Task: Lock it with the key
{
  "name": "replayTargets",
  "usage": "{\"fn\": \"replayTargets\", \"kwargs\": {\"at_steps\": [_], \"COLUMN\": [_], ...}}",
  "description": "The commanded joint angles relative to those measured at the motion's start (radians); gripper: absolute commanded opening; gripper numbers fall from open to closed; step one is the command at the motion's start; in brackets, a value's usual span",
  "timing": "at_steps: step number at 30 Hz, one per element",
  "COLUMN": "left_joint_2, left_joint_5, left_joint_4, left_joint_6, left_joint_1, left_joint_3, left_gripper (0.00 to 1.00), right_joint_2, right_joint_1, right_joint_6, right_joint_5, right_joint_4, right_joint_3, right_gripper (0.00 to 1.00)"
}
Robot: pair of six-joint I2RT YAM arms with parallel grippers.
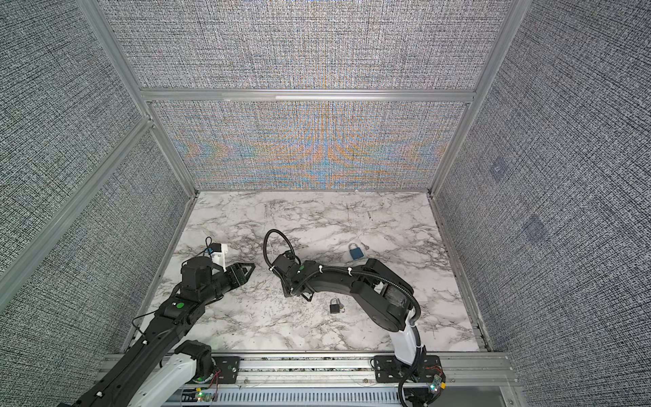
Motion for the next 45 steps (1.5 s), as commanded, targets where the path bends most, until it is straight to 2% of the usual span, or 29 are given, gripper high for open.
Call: {"fn": "replayTargets", "kwargs": {"at_steps": [1,3,5,18,20,29,37,45], "left_joint_2": [0.025,0.042,0.046,0.039,0.040,0.067,0.170,0.247], "left_joint_5": [0.049,0.071,0.082,0.078,0.078,0.110,0.245,0.352], "left_joint_4": [0.028,0.033,0.044,0.067,0.068,0.078,0.197,0.293], "left_joint_6": [0.039,0.061,0.063,0.069,0.069,0.075,0.031,0.029], "left_joint_1": [0.001,0.001,0.000,0.000,0.001,-0.001,-0.001,-0.025], "left_joint_3": [0.007,0.007,0.000,-0.020,-0.020,-0.031,-0.071,-0.061], "left_gripper": [0.47,0.46,0.46,0.46,0.46,0.44,0.40,0.40], "right_joint_2": [-0.023,-0.028,-0.028,0.024,0.034,-0.026,-0.145,-0.216], "right_joint_1": [0.001,0.001,0.001,0.017,0.019,0.026,0.027,0.046], "right_joint_6": [-0.034,-0.050,-0.061,-0.074,-0.070,-0.076,-0.120,-0.170], "right_joint_5": [-0.028,-0.032,-0.034,-0.053,-0.042,0.000,-0.014,-0.040], "right_joint_4": [0.004,-0.003,-0.021,-0.099,-0.111,-0.104,-0.058,-0.045], "right_joint_3": [-0.024,-0.032,-0.029,0.015,0.024,0.016,-0.021,-0.035], "right_gripper": [0.24,0.34,0.36,0.39,0.38,0.18,0.17,0.17]}}
